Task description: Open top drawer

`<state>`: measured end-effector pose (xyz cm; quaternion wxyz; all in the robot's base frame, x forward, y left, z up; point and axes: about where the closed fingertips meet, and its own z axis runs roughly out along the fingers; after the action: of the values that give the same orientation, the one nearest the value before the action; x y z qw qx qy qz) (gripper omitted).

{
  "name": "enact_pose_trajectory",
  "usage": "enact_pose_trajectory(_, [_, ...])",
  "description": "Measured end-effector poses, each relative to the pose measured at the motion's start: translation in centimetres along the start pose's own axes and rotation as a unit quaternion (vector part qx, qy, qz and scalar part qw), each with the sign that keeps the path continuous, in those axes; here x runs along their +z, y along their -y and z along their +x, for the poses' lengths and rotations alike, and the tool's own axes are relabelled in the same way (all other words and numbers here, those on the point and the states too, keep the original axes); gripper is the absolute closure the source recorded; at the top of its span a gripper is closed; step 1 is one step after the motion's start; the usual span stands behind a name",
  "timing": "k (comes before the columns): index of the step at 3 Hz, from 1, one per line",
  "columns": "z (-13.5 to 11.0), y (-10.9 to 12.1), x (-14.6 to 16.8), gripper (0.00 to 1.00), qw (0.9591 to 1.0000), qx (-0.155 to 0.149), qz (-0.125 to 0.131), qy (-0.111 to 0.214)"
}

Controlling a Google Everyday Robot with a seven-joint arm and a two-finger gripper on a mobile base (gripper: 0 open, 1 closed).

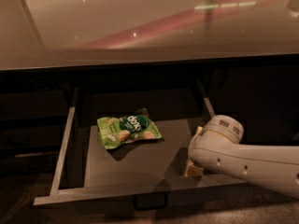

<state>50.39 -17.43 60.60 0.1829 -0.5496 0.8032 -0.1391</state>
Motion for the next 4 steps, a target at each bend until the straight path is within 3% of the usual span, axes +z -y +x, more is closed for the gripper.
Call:
enact_pose_trajectory(3, [1.1, -1.6, -1.2, 0.0, 0.9999, -0.008, 0.005, -0.008])
enact_pose_trajectory(4, [0.2, -0.6, -1.6, 0.0, 1.0, -0.003, -0.006, 0.007])
